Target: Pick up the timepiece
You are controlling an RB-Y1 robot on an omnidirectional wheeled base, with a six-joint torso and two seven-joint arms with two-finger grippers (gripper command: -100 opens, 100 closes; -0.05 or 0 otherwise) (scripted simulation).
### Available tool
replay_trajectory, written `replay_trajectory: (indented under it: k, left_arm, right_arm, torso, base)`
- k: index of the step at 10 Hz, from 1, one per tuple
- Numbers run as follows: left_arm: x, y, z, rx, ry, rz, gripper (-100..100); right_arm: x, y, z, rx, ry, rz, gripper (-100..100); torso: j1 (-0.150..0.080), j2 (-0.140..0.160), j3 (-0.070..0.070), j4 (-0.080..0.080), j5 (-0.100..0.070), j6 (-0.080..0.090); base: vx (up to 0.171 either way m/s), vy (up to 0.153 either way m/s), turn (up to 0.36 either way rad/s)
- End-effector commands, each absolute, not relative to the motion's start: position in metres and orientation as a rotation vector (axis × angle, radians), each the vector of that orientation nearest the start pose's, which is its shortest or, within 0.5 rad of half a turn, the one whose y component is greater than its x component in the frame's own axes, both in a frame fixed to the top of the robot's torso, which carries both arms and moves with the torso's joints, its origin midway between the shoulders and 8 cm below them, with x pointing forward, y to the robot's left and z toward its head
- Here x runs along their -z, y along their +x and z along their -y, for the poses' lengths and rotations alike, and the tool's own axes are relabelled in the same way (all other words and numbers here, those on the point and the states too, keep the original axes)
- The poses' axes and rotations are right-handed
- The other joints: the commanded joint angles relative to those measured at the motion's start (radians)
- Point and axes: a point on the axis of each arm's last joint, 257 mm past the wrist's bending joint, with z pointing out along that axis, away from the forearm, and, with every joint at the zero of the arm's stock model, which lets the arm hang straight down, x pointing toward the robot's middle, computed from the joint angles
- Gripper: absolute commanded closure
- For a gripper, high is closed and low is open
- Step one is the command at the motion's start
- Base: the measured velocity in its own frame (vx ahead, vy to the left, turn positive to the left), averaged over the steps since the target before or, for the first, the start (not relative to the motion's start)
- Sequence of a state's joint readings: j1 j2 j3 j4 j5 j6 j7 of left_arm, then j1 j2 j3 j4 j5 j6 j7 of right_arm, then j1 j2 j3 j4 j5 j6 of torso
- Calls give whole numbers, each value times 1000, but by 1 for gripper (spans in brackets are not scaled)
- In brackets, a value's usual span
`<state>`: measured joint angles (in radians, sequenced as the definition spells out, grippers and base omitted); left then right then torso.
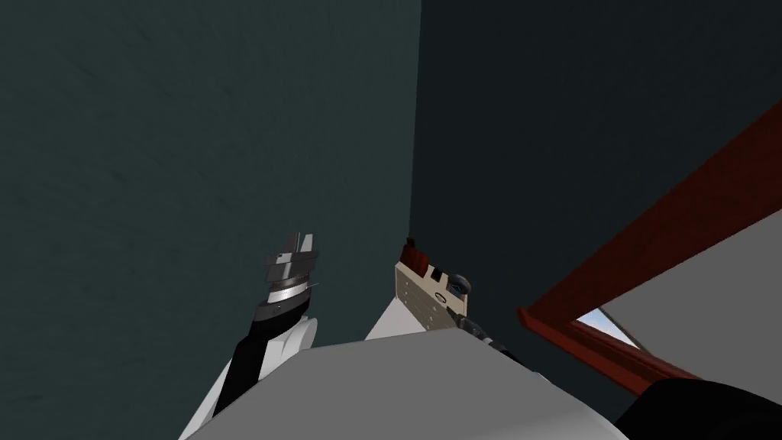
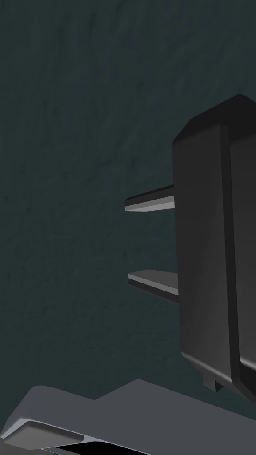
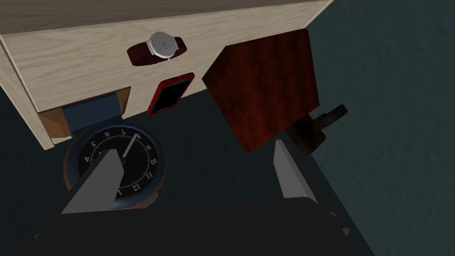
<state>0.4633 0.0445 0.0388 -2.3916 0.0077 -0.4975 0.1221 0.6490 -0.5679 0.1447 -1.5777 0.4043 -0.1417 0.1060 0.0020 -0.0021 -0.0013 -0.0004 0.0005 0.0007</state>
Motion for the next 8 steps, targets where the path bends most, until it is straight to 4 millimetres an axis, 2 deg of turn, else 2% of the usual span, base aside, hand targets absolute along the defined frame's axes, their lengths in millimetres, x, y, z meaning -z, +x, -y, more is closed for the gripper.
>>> replay_trajectory:
  k: [1,3,4,6,7,8]
  left_arm:
    - [-84,319,-275,1432,-549,-519,0]
    - [-84,319,-275,1432,-549,-519,0]
    - [-84,319,-275,1432,-549,-519,0]
    - [-84,319,-275,1432,-549,-519,0]
    - [-84,319,-275,1431,-549,-519,0]
    - [-84,319,-275,1432,-549,-519,0]
  right_arm:
    - [456,242,385,-321,582,-2143,-100]
    - [488,203,411,-199,523,-2267,-100]
    - [492,197,414,-187,530,-2278,-100]
    - [507,174,430,-121,503,-2341,-100]
    - [516,155,442,-67,469,-2392,-100]
    - [519,150,446,-56,476,-2402,-100]
  torso:
    - [0,0,0,0,0,0]
    - [0,0,0,0,0,0]
    - [1,-1,0,0,0,0]
    - [1,0,0,0,0,0]
    - [0,0,0,0,0,1]
    - [1,0,0,0,0,0]
  base:
    - [13,12,343]
    - [22,23,473]
    - [20,15,241]
    - [17,16,298]
    - [15,27,426]
    - [16,14,173]
